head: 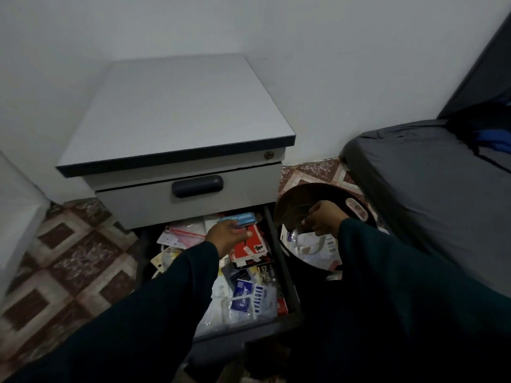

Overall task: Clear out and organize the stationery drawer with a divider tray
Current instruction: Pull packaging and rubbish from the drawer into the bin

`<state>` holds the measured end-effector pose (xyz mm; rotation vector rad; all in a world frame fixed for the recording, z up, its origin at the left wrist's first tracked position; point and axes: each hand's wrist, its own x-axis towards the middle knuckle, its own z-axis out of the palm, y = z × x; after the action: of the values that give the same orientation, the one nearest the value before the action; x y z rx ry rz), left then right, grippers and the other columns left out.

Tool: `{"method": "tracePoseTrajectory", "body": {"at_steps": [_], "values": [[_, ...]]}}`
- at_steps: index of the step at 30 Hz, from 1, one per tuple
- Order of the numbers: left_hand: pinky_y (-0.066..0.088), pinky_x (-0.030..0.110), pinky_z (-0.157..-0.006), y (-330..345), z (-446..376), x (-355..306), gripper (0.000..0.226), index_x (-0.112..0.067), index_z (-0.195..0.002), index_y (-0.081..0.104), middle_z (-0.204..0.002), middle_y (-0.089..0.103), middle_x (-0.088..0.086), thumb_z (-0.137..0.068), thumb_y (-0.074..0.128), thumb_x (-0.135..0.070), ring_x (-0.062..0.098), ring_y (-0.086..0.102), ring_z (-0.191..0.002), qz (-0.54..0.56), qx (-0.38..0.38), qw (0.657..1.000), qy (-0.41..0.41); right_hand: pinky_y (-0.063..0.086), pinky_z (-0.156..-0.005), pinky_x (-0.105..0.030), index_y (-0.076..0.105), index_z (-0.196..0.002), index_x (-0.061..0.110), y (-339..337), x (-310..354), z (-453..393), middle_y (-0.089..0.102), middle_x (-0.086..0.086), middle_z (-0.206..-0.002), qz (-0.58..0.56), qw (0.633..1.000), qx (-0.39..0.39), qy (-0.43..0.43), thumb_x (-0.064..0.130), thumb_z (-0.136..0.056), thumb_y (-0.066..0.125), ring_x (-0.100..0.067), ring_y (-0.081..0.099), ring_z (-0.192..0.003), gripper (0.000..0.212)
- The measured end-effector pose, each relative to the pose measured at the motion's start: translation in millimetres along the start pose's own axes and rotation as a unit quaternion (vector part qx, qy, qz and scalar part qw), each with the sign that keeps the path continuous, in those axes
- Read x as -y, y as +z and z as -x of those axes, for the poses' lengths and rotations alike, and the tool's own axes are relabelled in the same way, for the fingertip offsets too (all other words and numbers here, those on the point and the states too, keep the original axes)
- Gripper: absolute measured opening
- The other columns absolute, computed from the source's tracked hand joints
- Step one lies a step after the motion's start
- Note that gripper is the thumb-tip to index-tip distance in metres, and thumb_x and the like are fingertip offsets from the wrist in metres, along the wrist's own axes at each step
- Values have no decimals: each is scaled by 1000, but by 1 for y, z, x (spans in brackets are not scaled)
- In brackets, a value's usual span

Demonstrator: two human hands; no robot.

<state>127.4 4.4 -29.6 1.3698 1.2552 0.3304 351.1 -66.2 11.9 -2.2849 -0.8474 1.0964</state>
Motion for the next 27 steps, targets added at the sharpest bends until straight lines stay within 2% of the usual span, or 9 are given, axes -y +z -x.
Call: {"method": "tracePoseTrajectory", "body": {"at_steps": [3, 5, 7, 11, 13, 16, 20, 24, 27], "values": [[46, 31, -74, -27, 13, 23, 54, -2, -131, 46, -125, 56, 17, -84, 69, -13, 22, 53, -99, -9, -21, 1000, -19, 35, -51, -30, 49, -68, 6, 31, 3, 3, 46, -16, -69, -22, 999, 47, -13, -8, -85, 58, -19, 41, -53, 24], [46, 27, -69, -44, 20, 43, 53, -1, -131, 47, -127, 55, 20, -84, 69, -13, 24, 55, -99, -24, -39, 999, -26, 39, -52, -30, 51, -72, 6, 54, 3, 3, 52, -20, -78, -23, 997, 63, -22, -7, -86, 58, -21, 45, -56, 20], [45, 29, -76, -57, 27, 64, 55, 0, -131, 46, -127, 56, 20, -83, 70, -13, 28, 57, -107, -52, -43, 997, -35, 45, -56, -30, 56, -87, 6, 75, -1, 4, 59, -19, -91, 20, 997, 67, -44, -1, -84, 64, -23, 54, -69, 11], [40, 25, -84, -79, 37, 105, 52, 1, -125, 52, -110, 59, 13, -81, 73, -14, 29, 56, -112, -130, -64, 988, -46, 47, -80, -27, 56, -119, 6, 109, -6, 7, 59, -11, -120, 186, 970, 86, -131, 11, -82, 68, -23, 58, -104, 39], [39, 25, -90, -86, 39, 120, 52, -3, -127, 53, -124, 58, 12, -81, 73, -17, 26, 53, -118, -191, -70, 978, -43, 43, -92, -28, 51, -126, 7, 122, -8, 7, 54, -12, -129, 276, 941, 89, -177, 14, -83, 66, -24, 54, -116, 45], [34, 25, -100, -90, 37, 126, 56, -12, -134, 48, -137, 48, 9, -83, 70, -22, 23, 45, -126, -313, -65, 947, -11, 40, -101, -34, 44, -133, 10, 134, -15, 2, 46, -13, -137, 347, 906, 91, -222, 20, -87, 63, -28, 49, -122, 51], [31, 37, -110, -95, 32, 126, 78, -20, -145, 29, -149, 29, 8, -81, 70, -34, 28, 29, -135, -478, -31, 878, -1, 36, -106, -39, 30, -144, 15, 146, -22, -3, 32, -12, -147, 413, 874, 85, -243, 24, -91, 55, -33, 38, -129, 59], [27, 44, -113, -91, 30, 132, 97, -24, -150, 13, -156, 8, 8, -75, 74, -34, 31, 12, -142, -554, 42, 830, -34, 37, -107, -43, 23, -147, 18, 152, -27, -2, 28, -10, -150, 431, 866, 101, -233, 24, -93, 51, -33, 34, -134, 61], [24, 47, -115, -88, 28, 133, 98, -27, -151, 9, -157, -13, 9, -77, 74, -29, 34, 0, -144, -570, 64, 818, -46, 37, -105, -42, 25, -145, 17, 159, -30, 2, 32, -12, -145, 463, 845, 40, -262, 21, -93, 50, -32, 35, -131, 57]]}}
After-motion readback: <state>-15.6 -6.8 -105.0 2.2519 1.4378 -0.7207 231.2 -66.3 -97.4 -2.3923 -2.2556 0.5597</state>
